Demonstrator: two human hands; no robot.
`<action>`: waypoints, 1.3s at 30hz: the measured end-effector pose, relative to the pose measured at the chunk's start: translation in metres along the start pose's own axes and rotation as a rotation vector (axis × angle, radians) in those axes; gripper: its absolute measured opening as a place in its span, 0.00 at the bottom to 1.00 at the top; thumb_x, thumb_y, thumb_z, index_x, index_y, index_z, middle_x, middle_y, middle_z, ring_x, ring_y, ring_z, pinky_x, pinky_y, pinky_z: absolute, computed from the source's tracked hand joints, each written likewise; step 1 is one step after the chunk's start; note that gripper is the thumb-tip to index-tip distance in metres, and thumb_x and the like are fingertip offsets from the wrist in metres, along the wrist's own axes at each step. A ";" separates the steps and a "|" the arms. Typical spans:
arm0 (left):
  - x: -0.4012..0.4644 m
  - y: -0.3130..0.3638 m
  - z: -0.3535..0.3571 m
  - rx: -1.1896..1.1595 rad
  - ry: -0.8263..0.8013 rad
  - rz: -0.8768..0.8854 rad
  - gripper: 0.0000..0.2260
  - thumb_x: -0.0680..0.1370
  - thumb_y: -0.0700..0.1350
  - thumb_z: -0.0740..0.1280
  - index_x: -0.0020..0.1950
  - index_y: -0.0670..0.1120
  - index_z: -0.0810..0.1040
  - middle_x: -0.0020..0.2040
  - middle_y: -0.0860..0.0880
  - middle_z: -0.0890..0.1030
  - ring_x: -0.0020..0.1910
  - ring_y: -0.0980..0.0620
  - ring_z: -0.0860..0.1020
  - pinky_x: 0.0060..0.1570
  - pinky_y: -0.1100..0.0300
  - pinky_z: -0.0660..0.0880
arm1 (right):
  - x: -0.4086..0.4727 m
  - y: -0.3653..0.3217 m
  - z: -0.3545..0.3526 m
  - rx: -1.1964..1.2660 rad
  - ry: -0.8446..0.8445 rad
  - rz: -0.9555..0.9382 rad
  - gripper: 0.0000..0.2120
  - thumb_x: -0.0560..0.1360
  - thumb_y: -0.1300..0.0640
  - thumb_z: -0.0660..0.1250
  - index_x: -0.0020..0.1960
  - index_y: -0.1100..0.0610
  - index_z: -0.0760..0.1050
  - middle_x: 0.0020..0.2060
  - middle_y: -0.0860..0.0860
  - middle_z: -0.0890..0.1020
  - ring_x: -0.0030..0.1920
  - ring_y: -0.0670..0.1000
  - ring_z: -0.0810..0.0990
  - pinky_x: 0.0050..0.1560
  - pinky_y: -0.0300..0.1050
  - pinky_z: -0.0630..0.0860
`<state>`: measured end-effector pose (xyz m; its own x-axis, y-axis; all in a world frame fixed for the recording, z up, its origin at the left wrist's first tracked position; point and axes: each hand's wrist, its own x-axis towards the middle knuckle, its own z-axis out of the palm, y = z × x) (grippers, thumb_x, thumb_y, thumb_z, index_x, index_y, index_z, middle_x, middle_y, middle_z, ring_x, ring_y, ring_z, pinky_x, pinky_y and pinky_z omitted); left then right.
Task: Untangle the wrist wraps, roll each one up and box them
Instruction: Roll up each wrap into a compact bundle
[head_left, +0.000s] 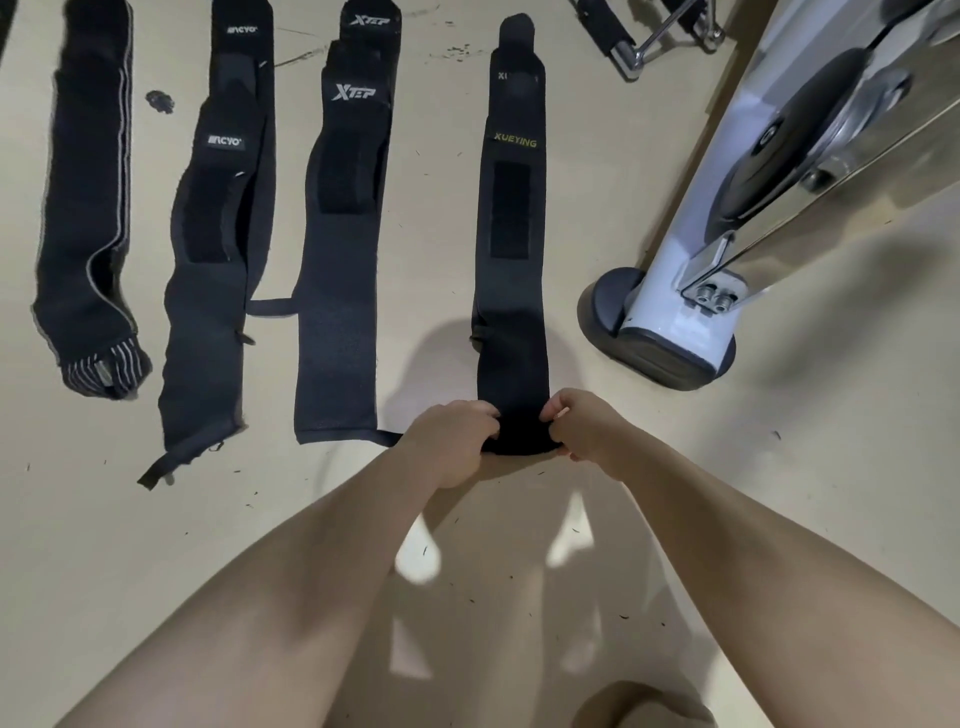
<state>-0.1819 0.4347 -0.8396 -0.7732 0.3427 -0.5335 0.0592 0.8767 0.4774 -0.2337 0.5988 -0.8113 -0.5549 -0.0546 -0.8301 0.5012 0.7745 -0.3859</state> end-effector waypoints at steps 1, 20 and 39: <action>-0.002 -0.002 0.002 -0.065 0.001 -0.017 0.13 0.76 0.38 0.60 0.56 0.46 0.79 0.61 0.51 0.77 0.57 0.46 0.75 0.55 0.49 0.73 | -0.001 0.002 0.000 -0.002 0.002 -0.015 0.16 0.73 0.72 0.55 0.37 0.54 0.71 0.39 0.52 0.73 0.38 0.54 0.72 0.31 0.39 0.70; 0.000 0.014 -0.015 -0.734 0.379 -0.368 0.10 0.80 0.47 0.62 0.60 0.48 0.68 0.51 0.51 0.76 0.45 0.55 0.74 0.39 0.63 0.67 | -0.006 0.005 -0.013 0.046 0.121 -0.225 0.11 0.78 0.58 0.63 0.43 0.66 0.76 0.36 0.56 0.76 0.30 0.46 0.73 0.29 0.36 0.65; 0.023 0.001 -0.006 0.145 0.245 -0.117 0.27 0.77 0.50 0.66 0.73 0.41 0.65 0.76 0.45 0.60 0.74 0.46 0.60 0.70 0.53 0.60 | 0.029 -0.016 -0.017 0.276 0.230 -0.234 0.09 0.75 0.71 0.58 0.43 0.60 0.72 0.37 0.54 0.74 0.36 0.52 0.75 0.34 0.38 0.78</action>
<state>-0.2036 0.4416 -0.8467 -0.9083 0.1604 -0.3864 0.0367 0.9506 0.3084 -0.2693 0.5961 -0.8226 -0.7928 -0.0425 -0.6080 0.4858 0.5585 -0.6724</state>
